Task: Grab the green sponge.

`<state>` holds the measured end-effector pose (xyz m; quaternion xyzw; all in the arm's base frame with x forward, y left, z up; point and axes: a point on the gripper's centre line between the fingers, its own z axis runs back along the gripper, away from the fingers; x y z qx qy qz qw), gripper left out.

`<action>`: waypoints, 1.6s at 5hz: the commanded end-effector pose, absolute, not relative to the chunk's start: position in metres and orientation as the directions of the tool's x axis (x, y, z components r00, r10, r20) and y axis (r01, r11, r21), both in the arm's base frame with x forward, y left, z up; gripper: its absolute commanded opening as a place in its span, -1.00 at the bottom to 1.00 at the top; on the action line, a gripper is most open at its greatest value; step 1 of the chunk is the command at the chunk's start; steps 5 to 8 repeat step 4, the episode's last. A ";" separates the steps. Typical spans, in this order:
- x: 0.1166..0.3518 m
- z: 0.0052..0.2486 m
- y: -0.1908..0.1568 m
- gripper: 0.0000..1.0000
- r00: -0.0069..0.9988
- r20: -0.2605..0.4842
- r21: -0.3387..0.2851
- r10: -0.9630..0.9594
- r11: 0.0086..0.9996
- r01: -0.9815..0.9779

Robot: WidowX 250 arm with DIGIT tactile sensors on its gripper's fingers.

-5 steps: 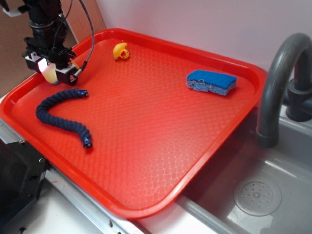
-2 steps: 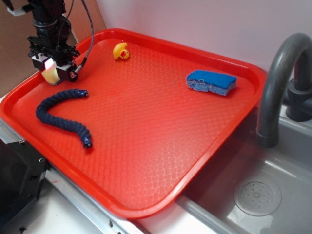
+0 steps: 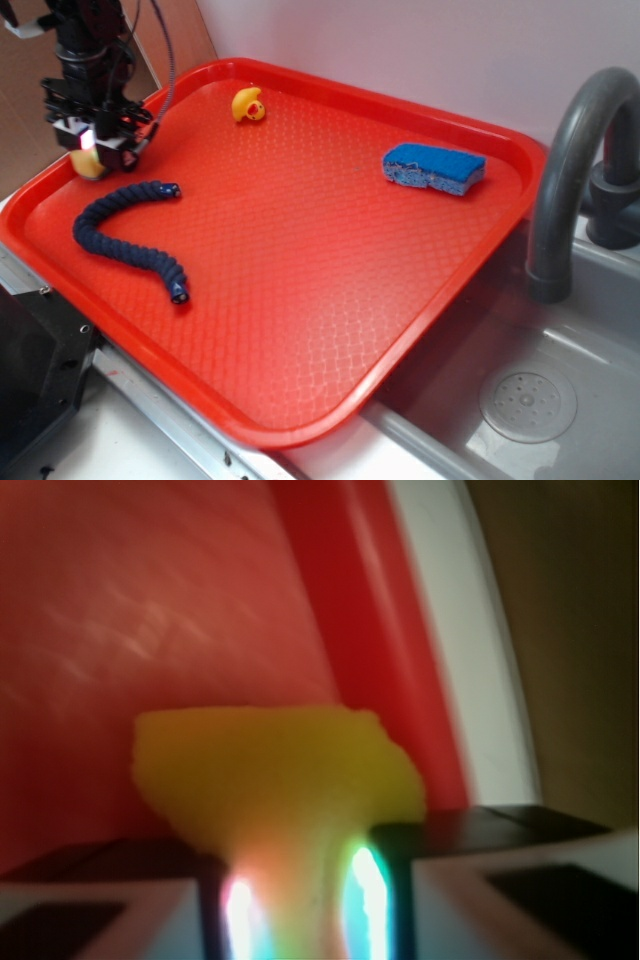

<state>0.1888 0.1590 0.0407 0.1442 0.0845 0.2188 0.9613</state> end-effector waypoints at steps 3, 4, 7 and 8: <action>0.211 0.246 0.037 -1.00 0.901 0.342 0.040 0.266 0.954 -0.297; 0.214 0.243 0.054 -1.00 0.930 0.292 -0.033 0.223 0.974 -0.224; 0.214 0.243 0.054 -1.00 0.930 0.292 -0.033 0.223 0.974 -0.224; 0.214 0.243 0.054 -1.00 0.930 0.292 -0.033 0.223 0.974 -0.224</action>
